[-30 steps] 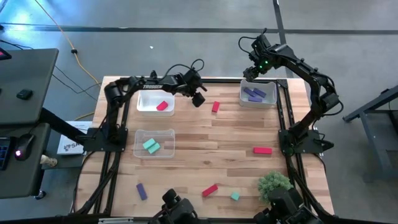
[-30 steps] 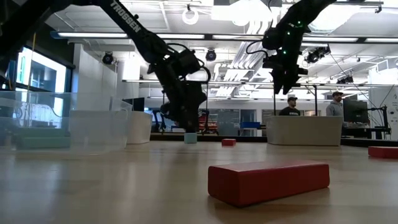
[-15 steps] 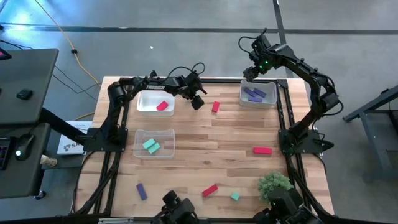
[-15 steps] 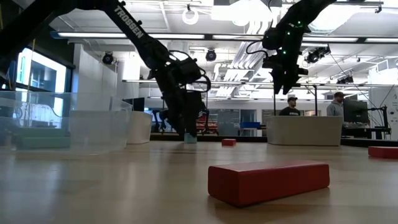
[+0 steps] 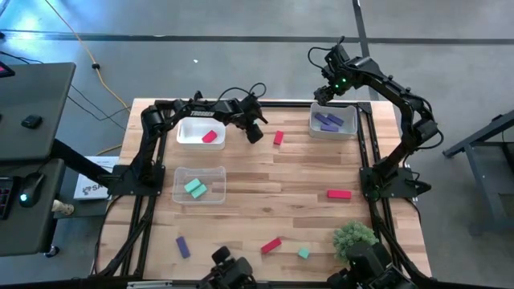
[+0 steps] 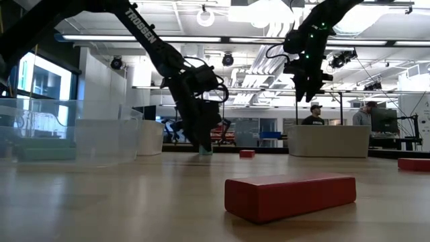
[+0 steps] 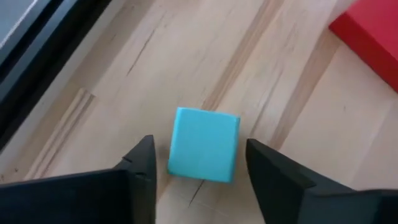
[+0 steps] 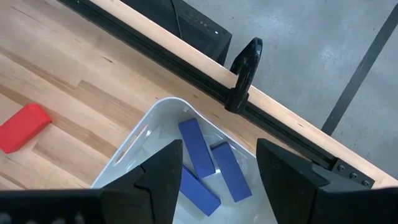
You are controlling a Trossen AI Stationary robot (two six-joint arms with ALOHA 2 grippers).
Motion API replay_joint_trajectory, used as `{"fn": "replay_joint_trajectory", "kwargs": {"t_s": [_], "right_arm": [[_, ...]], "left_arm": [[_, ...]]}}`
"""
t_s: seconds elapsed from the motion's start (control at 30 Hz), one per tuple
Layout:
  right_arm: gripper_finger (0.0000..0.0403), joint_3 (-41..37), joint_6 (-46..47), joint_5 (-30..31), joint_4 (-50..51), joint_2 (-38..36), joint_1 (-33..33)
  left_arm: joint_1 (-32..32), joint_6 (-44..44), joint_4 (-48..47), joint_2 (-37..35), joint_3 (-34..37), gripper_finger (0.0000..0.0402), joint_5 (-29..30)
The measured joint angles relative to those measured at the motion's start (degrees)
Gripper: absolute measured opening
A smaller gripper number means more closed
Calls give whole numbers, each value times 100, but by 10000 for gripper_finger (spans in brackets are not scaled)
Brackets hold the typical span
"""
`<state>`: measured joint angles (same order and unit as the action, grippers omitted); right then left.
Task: Sort & place blocks by color
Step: Put the blue block into the transparent bin
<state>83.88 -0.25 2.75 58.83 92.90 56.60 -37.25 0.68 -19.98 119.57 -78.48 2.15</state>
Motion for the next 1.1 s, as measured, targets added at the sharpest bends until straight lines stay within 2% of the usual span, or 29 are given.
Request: {"fn": "replay_joint_trajectory", "kwargs": {"t_s": [0.5, 0.6, 0.87, 1.1], "right_arm": [[195, 0, -18, 6, -2, 0, 0], [195, 0, -18, 6, -1, 0, 0], [195, 0, -18, 6, 0, 0, 0], [195, 0, 24, 8, -2, 0, 0]], "left_arm": [[28, 153, 45, -9, 0, 9, -53], [26, 154, 43, -11, -1, 5, -295], [31, 102, -86, -80, -2, 2, -467], [32, 102, -721, -514, 2, 0, -472]]}}
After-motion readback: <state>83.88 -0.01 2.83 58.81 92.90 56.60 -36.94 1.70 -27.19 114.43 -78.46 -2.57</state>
